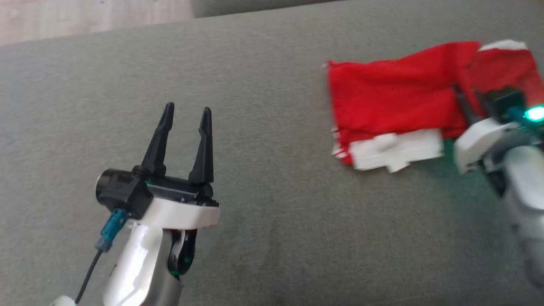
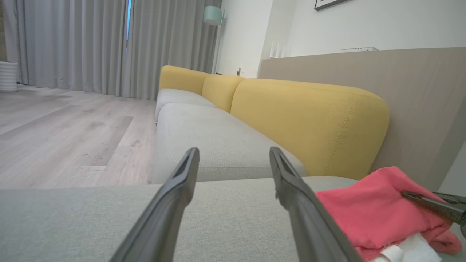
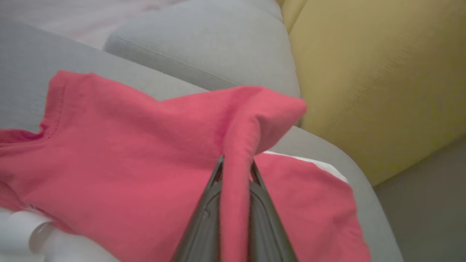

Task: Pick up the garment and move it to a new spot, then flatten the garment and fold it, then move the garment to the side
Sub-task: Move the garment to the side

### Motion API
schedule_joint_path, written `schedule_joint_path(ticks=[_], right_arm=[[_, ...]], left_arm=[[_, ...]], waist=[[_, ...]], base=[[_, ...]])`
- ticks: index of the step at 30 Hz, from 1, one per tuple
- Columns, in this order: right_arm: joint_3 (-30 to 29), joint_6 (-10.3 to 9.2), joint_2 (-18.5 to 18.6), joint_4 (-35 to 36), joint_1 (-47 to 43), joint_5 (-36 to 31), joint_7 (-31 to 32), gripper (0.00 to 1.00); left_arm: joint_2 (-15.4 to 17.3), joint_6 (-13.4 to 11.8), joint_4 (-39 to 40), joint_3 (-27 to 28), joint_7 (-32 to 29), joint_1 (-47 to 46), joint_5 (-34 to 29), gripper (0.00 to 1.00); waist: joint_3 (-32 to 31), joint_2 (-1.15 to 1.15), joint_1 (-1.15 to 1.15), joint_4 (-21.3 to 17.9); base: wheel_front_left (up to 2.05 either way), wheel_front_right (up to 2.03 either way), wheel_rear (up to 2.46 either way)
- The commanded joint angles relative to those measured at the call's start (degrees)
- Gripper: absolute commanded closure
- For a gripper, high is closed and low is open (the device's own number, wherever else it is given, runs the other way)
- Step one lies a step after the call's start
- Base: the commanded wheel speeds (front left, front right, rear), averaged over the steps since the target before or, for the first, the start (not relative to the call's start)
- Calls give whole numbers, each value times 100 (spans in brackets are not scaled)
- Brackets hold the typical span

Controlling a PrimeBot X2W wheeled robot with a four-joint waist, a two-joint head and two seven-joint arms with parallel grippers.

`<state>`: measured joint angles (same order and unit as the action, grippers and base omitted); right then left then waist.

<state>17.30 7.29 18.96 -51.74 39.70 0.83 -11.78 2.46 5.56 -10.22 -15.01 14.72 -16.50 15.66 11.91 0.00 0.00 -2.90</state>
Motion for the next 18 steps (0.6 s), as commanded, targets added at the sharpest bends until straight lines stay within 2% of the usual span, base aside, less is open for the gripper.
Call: schedule_joint_path(ticks=[1, 6, 7, 11, 18], right_arm=[[141, 20, 365, 321, 252, 133, 113, 100], [300, 20, 1156, 628, 349, 461, 487, 100], [300, 20, 1156, 628, 349, 461, 487, 100], [422, 20, 1738, 701, 375, 653, 699, 100], [417, 20, 2296, 657, 366, 722, 962, 100]], left_arm=[[42, -11, 221, 146, 28, -260, 18, 0], [42, 17, 224, 129, 28, -392, -21, 0], [42, 17, 224, 129, 28, -392, -21, 0], [42, 52, 207, 103, 28, -500, -35, 0], [42, 105, 150, 138, 28, -593, -75, 0]], waist=[[163, 0, 0, -173], [382, 0, 0, -260], [382, 0, 0, -260], [535, 0, 0, -224], [678, 0, 0, -96]], base=[[0, 0, 0], [0, 0, 0], [0, 0, 0], [0, 0, 0], [0, 0, 0]])
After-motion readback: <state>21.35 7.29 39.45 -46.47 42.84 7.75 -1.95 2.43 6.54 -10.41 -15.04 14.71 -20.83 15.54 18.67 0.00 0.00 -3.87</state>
